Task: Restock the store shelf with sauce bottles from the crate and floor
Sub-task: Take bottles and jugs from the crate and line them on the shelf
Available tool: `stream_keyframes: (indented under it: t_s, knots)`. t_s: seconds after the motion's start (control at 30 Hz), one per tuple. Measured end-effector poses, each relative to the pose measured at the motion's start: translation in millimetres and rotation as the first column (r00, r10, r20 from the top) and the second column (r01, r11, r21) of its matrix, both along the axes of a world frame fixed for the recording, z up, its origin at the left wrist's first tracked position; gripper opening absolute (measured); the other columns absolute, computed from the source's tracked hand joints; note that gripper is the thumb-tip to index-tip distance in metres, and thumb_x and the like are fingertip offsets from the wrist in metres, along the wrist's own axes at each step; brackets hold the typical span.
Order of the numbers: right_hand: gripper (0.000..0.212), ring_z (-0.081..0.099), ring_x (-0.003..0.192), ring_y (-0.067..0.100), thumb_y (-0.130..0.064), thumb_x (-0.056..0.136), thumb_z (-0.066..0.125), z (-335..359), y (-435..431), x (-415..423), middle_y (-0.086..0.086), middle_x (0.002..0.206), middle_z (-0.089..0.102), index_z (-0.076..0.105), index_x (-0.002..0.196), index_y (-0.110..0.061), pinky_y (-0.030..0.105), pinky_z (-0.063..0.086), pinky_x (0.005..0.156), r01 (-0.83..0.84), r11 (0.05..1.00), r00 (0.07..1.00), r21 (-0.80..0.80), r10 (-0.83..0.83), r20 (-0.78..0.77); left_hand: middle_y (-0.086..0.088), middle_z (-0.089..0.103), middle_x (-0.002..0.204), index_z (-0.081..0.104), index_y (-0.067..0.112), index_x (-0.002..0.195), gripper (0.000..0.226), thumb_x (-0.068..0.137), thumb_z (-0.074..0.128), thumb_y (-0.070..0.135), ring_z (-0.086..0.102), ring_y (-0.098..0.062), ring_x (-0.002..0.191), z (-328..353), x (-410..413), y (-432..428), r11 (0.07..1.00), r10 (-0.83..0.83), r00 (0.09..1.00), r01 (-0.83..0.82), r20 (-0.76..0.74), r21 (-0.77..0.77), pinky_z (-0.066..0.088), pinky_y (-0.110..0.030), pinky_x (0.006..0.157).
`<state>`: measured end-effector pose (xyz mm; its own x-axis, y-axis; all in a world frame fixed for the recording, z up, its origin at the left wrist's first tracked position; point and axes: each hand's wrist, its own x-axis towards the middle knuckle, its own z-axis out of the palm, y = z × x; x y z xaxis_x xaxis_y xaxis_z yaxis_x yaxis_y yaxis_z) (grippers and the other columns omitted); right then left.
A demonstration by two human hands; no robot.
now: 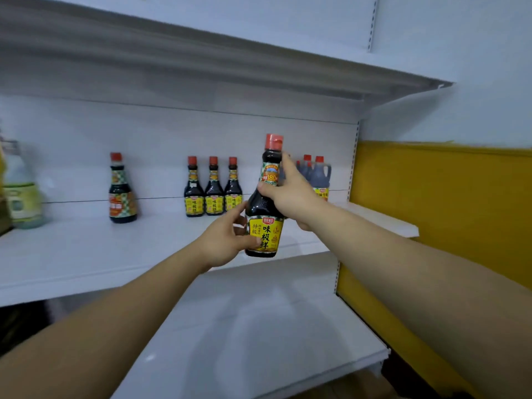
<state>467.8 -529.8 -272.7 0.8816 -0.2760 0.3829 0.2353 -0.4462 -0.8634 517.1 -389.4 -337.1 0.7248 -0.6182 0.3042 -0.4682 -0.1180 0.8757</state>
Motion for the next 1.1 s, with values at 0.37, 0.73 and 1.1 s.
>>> stream_keyframes:
  t_s: [0.37,0.73,1.1]
  knots:
    - [0.078,0.059,0.111,0.02,-0.012,0.094,0.059,-45,43,107,-0.003,0.128,0.059,0.014,0.152,-0.04,0.044,0.049,0.097,-0.106,0.994,0.994,0.009,0.106,0.001,-0.002,0.024,0.158,0.018,0.021,0.152,0.074,0.092,0.052,0.049,0.027,-0.02,0.143,-50,81,79,0.695,0.291,0.916,-0.401,0.277,0.597,0.023,-0.031,0.113]
    - [0.067,0.051,0.107,0.013,-0.02,0.096,0.059,-70,36,201,-0.011,0.122,0.051,0.022,0.15,-0.029,0.025,0.044,0.076,-0.147,0.989,0.988,-0.019,0.146,-0.039,0.003,0.007,0.161,0.017,0.033,0.151,0.071,0.09,0.022,0.07,0.004,-0.022,0.148,-67,154,93,0.351,0.277,0.877,-0.473,0.393,0.808,0.003,-0.06,0.114]
    - [0.04,0.058,0.099,0.021,-0.032,0.097,0.055,-84,51,303,0.002,0.116,0.061,0.043,0.133,-0.02,0.04,0.049,0.089,-0.081,0.993,0.995,-0.083,0.076,-0.061,0.005,-0.001,0.161,0.006,0.036,0.151,0.075,0.087,0.015,0.074,-0.003,-0.018,0.148,-78,173,92,0.319,0.243,0.871,-0.488,0.428,0.813,0.003,-0.058,0.115]
